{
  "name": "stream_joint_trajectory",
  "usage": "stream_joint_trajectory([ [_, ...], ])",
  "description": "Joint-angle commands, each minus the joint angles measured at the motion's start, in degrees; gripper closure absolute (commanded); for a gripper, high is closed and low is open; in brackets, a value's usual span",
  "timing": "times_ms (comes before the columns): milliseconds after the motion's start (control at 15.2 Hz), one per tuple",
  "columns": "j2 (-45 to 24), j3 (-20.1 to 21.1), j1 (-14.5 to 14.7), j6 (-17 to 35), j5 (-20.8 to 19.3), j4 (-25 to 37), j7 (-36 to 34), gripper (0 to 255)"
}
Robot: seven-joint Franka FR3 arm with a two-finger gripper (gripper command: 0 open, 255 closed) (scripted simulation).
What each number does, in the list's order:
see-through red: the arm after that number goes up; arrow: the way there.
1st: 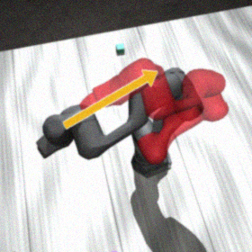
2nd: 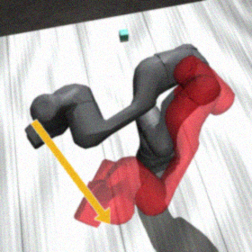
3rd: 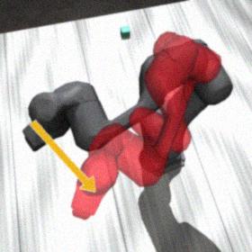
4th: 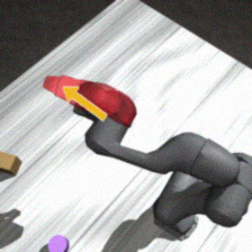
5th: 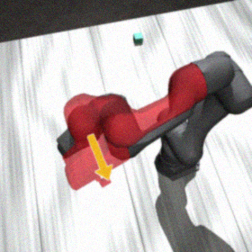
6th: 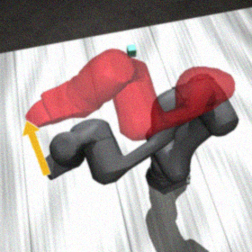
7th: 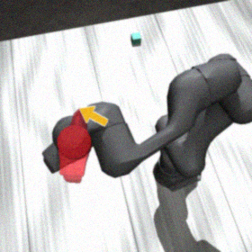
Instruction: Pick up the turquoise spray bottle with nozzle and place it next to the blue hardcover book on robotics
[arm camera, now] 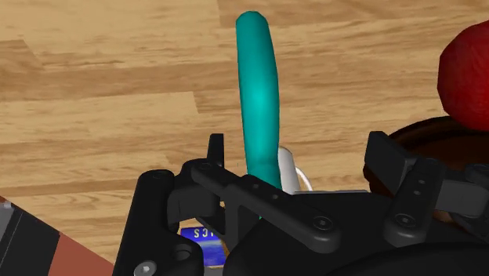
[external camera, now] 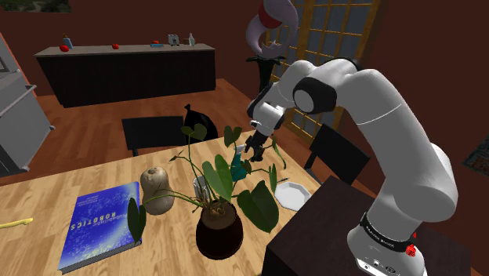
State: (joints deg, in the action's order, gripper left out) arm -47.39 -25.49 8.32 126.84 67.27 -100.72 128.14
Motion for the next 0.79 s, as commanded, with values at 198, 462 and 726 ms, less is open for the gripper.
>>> stream_joint_trajectory([
  [198,-5.93,2.47,-1.47,-0.64,1.05,6.89,1.82,0],
  [462,-8.28,3.54,-1.36,0.56,2.17,8.5,1.94,0],
  [726,-9.23,3.95,-1.31,1.02,2.58,9.19,1.96,0],
])
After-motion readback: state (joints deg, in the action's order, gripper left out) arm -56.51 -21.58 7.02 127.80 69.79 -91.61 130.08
